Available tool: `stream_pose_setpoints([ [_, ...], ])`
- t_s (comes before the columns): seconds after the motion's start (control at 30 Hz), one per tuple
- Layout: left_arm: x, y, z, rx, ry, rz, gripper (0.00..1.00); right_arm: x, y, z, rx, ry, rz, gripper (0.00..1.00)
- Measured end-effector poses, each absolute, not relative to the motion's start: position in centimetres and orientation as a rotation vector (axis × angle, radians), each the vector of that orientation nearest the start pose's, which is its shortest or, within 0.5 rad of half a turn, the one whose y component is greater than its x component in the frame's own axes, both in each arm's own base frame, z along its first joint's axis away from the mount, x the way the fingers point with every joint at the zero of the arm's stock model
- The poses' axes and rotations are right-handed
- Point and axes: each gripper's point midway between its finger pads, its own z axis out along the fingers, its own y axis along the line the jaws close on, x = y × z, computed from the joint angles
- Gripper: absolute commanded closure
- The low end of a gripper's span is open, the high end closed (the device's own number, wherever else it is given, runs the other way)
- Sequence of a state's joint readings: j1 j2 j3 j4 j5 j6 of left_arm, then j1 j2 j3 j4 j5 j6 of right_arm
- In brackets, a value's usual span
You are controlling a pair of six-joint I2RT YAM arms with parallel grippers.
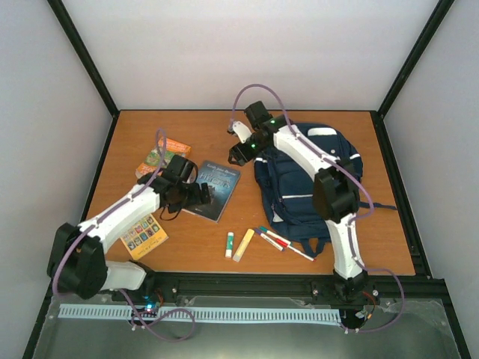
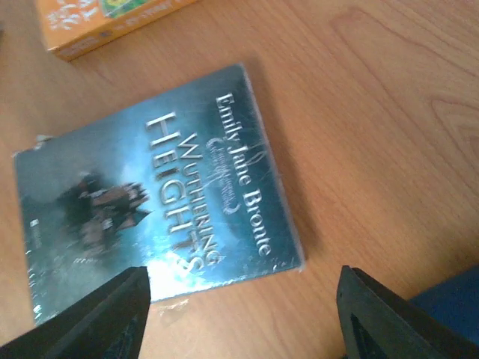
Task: Pack the student bag
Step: Adjust the book at the center of the board.
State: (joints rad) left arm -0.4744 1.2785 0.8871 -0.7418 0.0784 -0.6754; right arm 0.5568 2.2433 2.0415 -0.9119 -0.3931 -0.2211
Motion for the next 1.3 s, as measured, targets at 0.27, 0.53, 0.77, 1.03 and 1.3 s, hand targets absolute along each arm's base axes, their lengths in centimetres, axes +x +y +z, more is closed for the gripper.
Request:
stream_pose_setpoints([
  [0.27,30.4,-12.1,8.2,-0.411,2.766,-0.276,0.02,37.5,32.8,11.5,-0.995,2.480,0.780,0.37],
  [0.53,34.6,-12.6,7.4,-0.376,2.749,-0.236,0.05,34.9,33.5,8.5,-0.896,2.581,0.946,0.38],
  [0.77,34.9,-12.2,6.0,-0.353,2.772,-0.208,0.03,34.8,34.9,8.0,-0.900,2.546,1.054,0.38],
  [1.03,34.9,-13.0,4.2,-0.310,2.799,-0.258,0.05,34.3,34.8,4.2,-0.904,2.623,1.065,0.38],
  [1.3,33.2,-14.2,3.1,-0.284,2.830,-0.396,0.08,34.3,35.1,4.5,-0.922,2.611,1.085,0.37],
])
